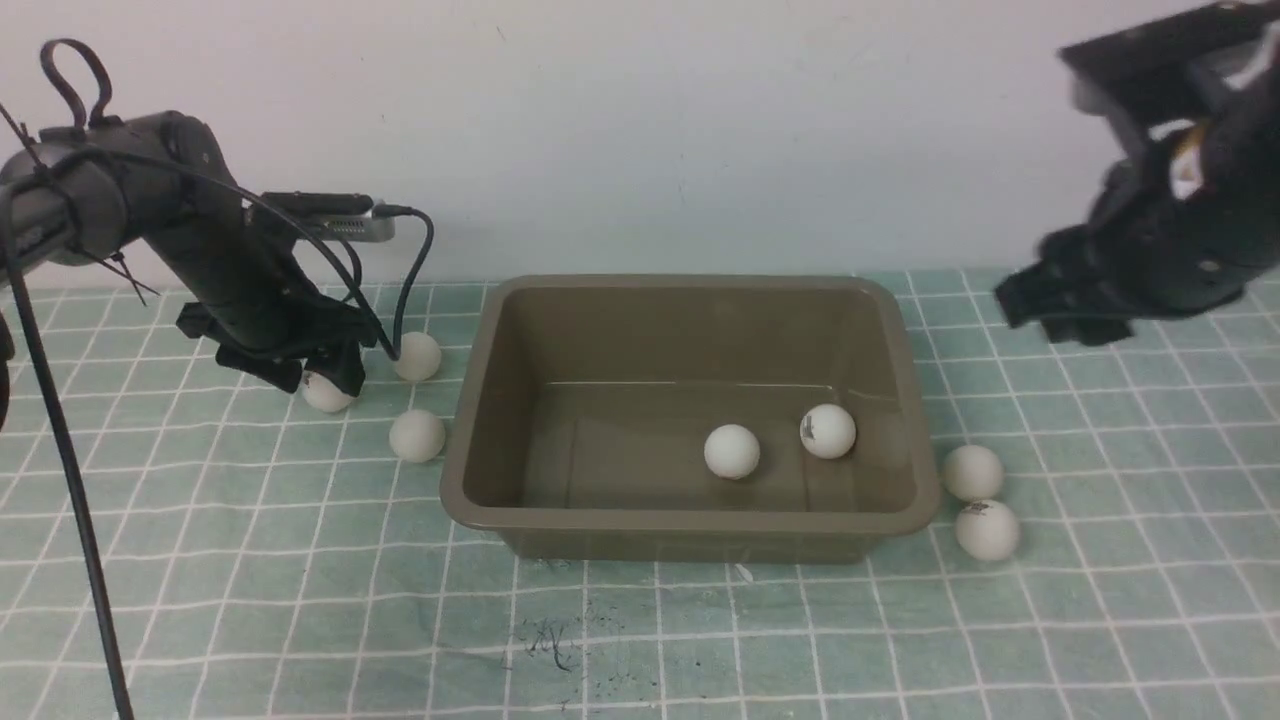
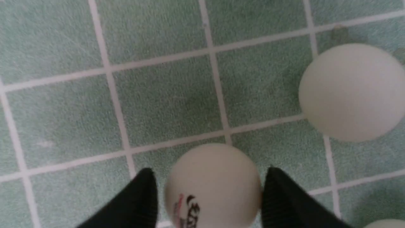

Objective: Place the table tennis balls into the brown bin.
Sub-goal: 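Reach for and grasp a ping pong ball on the table beside the basket, then drop the ball into the bin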

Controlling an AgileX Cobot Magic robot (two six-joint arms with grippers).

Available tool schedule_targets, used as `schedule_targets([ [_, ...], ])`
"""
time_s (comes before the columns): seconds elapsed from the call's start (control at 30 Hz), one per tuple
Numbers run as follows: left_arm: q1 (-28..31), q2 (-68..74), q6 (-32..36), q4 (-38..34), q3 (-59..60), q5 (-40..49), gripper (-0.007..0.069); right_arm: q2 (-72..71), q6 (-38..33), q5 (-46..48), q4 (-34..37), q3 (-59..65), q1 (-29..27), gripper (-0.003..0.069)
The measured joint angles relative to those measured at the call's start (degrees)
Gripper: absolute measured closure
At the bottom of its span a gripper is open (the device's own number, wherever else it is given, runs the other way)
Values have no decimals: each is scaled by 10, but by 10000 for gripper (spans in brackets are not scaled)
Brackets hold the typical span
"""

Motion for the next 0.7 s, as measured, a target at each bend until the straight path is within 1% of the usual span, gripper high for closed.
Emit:
schedule_targets([
  [0.07, 0, 0, 0, 7, -18, 24, 281, -15, 32, -20, -7, 36, -38, 570],
  [0.13, 0, -2, -1, 10, -51, 64, 279, -12, 34, -63, 14, 69, -71, 639],
  [0.23, -3, -15, -1, -2, -100, 121, 279, 16, 4, -89, 55, 78, -81, 645],
  [0.27, -10, -31, 1, -26, -134, 143, 279, 52, -30, -119, 95, 77, -81, 612],
  [0.33, -26, -47, 11, -62, -162, 151, 279, 97, -61, -142, 139, 68, -81, 537],
  [0.37, -31, -48, 12, -65, -164, 151, 279, 102, -61, -144, 143, 68, -81, 528],
  [0.43, -54, -54, 19, -87, -174, 153, 279, 139, -78, -149, 171, 51, -81, 431],
  [0.47, -78, -53, 21, -90, -175, 159, 279, 183, -87, -149, 188, 27, -81, 325],
  [0.53, -108, -44, 22, -87, -175, 163, 279, 220, -89, -149, 198, 9, -81, 218],
  [0.57, -108, -43, 22, -86, -175, 163, 279, 220, -89, -149, 198, 7, -81, 209],
  [0.6, -130, -34, 22, -76, -175, 163, 279, 243, -90, -146, 204, -6, -81, 153],
  [0.63, -143, -27, 21, -67, -175, 163, 263, 257, -93, -145, 209, -12, -81, 128],
  [0.67, -153, -22, 19, -56, -175, 163, 243, 270, -97, -144, 215, -19, -81, 107],
  [0.7, -167, -16, 14, -46, -175, 164, 196, 281, -103, -144, 221, -25, -81, 95],
])
